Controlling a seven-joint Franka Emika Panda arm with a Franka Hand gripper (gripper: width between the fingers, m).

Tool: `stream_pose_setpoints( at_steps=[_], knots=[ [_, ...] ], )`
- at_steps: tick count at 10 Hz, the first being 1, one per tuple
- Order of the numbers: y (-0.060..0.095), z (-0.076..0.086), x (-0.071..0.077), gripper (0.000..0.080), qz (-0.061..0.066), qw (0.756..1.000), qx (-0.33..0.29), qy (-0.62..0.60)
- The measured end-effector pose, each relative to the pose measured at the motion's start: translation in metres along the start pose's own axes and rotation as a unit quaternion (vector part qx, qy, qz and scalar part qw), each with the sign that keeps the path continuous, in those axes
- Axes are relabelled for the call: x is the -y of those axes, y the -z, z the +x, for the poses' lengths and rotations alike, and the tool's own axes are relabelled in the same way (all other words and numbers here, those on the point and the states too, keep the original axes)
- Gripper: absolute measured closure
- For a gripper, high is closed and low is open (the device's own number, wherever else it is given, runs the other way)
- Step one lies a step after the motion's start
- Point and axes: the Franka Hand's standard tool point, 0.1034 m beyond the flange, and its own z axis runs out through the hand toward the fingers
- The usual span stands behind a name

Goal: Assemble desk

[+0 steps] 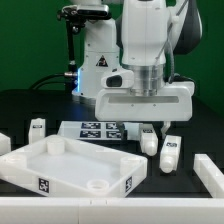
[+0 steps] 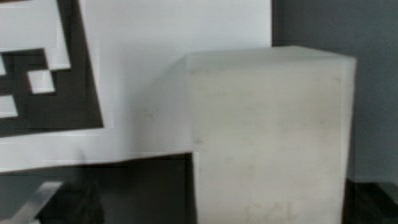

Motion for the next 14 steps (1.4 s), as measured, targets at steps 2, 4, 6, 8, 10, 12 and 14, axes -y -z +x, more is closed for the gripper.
stream_pose_setpoints(
  at_steps=[2,4,6,8,10,12,14],
  knots=[
    [0.011,-0.005,0.006,0.0151,0.007,0.999,0.031,0.0],
    [0.067,0.011,0.01,0.0151,0.03,0.998,0.059,-0.009],
    [0.108,0.033,0.011,0.0151,0.044,0.996,0.079,-0.013],
    [0.109,0.039,0.012,0.0151,0.045,0.996,0.077,-0.015],
    [0.105,0.038,0.016,0.0151,0.041,0.996,0.077,-0.033],
    [0.082,0.051,0.039,0.0151,0.032,0.993,0.084,-0.073],
    [0.057,0.067,0.048,0.0151,0.027,0.994,0.066,-0.088]
  ],
)
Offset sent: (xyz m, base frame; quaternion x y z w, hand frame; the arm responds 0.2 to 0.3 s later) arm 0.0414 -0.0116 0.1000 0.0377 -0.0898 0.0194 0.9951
